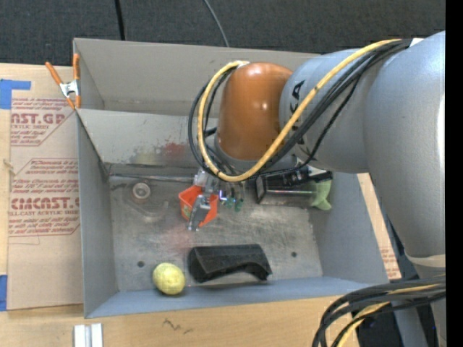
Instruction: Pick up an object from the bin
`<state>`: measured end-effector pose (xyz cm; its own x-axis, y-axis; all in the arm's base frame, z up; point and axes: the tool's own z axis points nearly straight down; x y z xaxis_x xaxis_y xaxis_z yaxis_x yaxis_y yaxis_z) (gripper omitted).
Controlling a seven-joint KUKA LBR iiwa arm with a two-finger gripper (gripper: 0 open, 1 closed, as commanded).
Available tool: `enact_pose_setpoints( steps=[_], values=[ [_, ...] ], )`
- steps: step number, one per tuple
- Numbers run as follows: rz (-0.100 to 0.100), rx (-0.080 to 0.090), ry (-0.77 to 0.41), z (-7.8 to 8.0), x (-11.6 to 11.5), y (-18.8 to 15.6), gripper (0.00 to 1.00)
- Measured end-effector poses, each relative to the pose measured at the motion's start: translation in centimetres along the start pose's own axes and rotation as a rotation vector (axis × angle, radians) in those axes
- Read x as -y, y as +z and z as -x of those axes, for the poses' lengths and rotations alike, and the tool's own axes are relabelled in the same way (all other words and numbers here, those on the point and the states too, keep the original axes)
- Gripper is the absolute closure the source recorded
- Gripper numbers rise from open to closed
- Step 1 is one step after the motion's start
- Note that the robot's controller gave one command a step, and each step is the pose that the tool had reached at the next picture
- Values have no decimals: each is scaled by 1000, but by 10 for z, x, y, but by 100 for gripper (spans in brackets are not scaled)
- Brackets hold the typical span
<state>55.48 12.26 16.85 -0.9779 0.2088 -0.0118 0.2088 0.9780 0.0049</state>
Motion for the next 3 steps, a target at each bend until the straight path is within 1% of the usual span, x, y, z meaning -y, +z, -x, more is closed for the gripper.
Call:
enact_pose_setpoints(
  steps=[1,2,3],
  values=[
    [-9,-22,0,-9,-4,-21,100],
    [1,2,6,-3,-7,-7,100],
    [-3,-5,9,-5,-7,10,100]
  ],
)
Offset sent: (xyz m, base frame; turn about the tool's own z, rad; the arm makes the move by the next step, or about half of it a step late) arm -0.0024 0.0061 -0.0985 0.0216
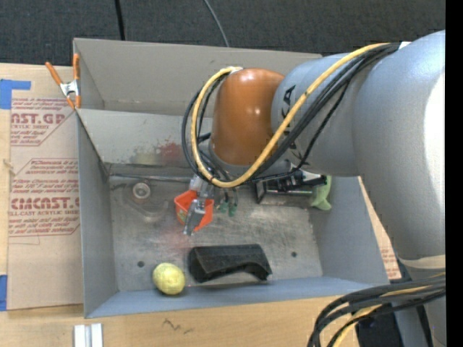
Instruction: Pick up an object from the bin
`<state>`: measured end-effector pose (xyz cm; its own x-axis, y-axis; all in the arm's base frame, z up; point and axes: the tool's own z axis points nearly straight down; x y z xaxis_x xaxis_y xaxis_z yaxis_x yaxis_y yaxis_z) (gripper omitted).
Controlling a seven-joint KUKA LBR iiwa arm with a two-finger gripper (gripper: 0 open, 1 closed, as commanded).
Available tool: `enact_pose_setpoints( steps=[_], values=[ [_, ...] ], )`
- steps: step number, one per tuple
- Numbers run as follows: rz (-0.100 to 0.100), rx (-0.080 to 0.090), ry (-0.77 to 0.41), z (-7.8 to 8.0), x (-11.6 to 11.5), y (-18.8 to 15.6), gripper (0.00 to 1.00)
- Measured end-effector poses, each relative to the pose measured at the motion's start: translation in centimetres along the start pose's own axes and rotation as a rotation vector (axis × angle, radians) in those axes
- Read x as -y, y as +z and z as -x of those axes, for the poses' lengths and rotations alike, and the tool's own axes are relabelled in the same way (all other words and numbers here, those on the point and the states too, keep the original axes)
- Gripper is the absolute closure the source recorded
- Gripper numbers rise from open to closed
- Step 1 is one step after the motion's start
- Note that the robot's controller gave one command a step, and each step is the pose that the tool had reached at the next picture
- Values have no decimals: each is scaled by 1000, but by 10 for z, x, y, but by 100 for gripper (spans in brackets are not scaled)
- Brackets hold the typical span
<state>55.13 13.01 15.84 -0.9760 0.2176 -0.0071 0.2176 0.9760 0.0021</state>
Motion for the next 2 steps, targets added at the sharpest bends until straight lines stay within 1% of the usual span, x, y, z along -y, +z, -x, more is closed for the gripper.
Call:
enact_pose_setpoints(
  steps=[1,2],
  values=[
    [-5,-12,-59,-3,-6,-28,100],
    [-1,-6,-52,4,-4,-67,100]
  ],
)
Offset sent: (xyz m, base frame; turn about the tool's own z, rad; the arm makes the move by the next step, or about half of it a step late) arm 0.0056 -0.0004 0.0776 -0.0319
